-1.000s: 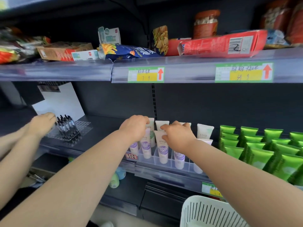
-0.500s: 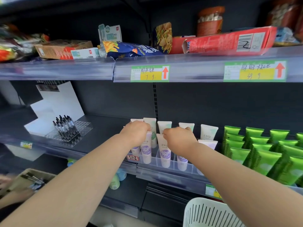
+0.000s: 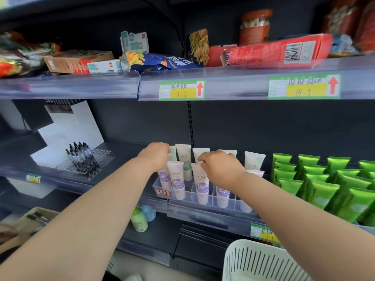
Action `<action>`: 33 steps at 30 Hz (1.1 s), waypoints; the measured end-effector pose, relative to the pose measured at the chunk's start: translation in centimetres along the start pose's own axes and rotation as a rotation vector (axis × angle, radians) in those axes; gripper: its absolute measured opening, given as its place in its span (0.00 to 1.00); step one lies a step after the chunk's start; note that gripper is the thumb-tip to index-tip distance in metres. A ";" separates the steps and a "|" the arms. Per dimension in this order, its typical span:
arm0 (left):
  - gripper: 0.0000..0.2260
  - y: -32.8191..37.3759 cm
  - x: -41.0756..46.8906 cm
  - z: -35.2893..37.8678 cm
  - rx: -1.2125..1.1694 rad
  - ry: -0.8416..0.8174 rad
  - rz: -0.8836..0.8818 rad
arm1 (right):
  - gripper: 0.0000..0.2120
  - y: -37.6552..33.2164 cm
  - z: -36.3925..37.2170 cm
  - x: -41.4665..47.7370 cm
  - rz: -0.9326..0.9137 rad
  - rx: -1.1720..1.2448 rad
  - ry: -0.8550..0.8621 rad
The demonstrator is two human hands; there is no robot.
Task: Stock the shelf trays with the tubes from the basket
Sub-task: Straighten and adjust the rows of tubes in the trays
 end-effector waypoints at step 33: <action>0.23 7.7 -2.6 -2.6 -0.093 0.076 0.223 | 0.19 3.4 -2.5 -2.7 0.082 -0.074 0.054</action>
Point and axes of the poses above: each hand's wrist, its own x-axis towards the middle knuckle, its own z-axis out of the palm, y = z × x, the point moved 8 cm from there along x, towards the middle knuckle, and after that the axes turned 10 degrees about -z, right-handed, at the moved point
